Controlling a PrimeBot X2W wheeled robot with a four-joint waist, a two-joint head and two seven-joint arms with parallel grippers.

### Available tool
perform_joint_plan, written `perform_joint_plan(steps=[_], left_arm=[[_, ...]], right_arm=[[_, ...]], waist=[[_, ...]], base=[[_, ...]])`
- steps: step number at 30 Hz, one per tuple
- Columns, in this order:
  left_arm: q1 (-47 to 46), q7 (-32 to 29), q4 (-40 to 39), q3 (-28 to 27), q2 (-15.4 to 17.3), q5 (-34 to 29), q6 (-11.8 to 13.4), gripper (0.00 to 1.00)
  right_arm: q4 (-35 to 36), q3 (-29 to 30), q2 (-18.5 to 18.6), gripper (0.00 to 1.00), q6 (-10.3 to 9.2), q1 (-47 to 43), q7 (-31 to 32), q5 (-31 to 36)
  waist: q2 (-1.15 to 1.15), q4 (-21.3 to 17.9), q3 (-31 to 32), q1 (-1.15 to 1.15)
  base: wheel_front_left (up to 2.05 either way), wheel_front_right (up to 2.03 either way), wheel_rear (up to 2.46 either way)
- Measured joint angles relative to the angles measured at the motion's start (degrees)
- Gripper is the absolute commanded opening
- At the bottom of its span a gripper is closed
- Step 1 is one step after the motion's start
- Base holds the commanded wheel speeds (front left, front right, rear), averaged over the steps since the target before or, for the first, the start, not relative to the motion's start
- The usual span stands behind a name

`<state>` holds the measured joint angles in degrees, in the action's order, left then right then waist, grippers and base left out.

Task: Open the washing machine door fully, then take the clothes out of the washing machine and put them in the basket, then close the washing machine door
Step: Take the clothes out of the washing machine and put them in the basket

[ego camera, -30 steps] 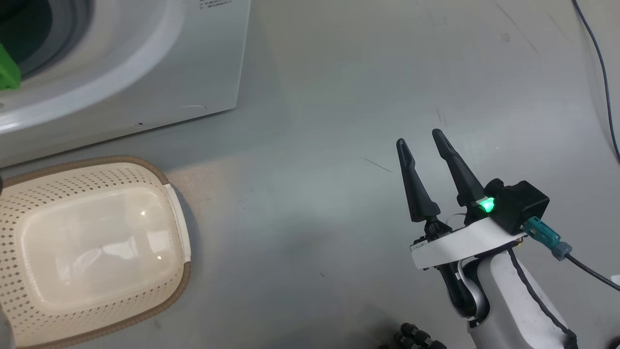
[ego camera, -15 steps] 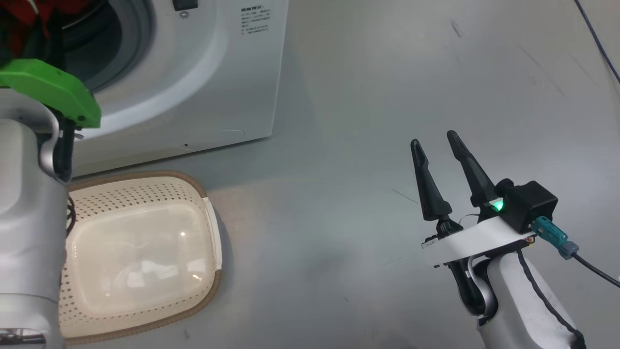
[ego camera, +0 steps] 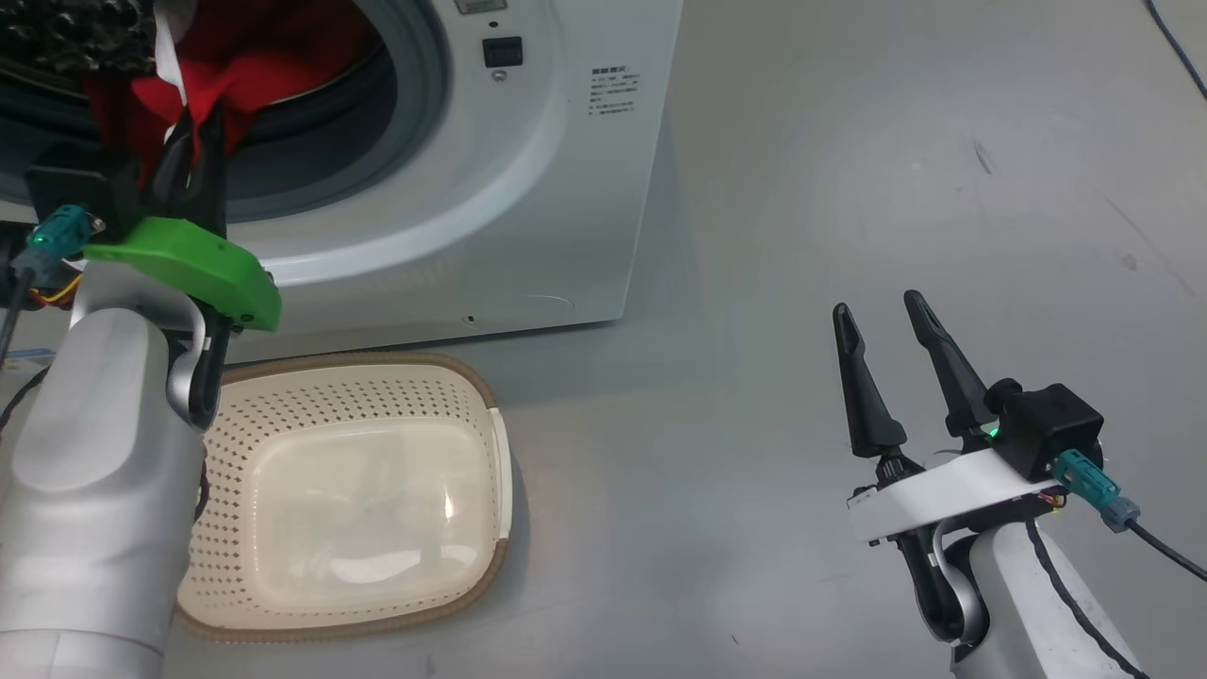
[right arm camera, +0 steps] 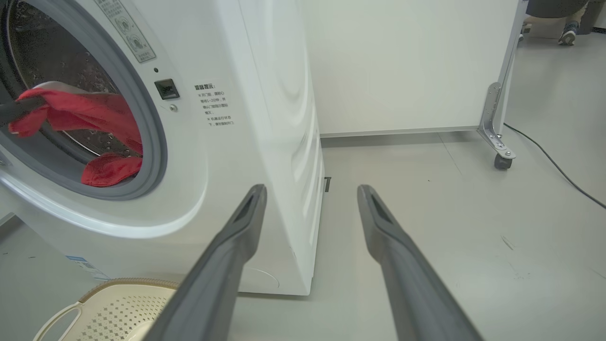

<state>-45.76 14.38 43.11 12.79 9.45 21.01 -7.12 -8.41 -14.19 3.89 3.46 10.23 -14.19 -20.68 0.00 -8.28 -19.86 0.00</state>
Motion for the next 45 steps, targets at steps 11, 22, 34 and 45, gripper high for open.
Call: perform_joint_plan(steps=[11,22,34,45], left_arm=[[4.5,0.3,-8.1,1.9,-0.1,-2.6,0.0,0.0],[6.8,0.3,-25.6,-3.0,0.4,-3.2,-0.1,0.0],[14.4,0.3,-30.1,-2.0,0.0,-4.6,-0.1,0.0],[23.0,0.3,-25.3,0.5,0.4,-4.6,-0.1,0.0]], right_arm=[[0.5,0.5,-0.3,1.0,0.52,-0.4,0.0,0.1],[1.3,1.4,-0.4,1.0,0.51,-1.4,0.0,-0.1],[1.1,1.8,-0.3,1.0,0.59,-2.6,0.0,0.4],[1.3,1.5,-0.3,1.0,1.0,-3.4,0.0,0.9]], waist=[[0.0,4.8,3.7,0.0],[0.0,7.0,5.7,0.0],[0.0,7.7,6.6,0.0],[0.0,7.4,5.6,0.0]], base=[[0.0,0.0,0.0],[0.0,0.0,0.0],[0.0,0.0,0.0],[0.0,0.0,0.0]])
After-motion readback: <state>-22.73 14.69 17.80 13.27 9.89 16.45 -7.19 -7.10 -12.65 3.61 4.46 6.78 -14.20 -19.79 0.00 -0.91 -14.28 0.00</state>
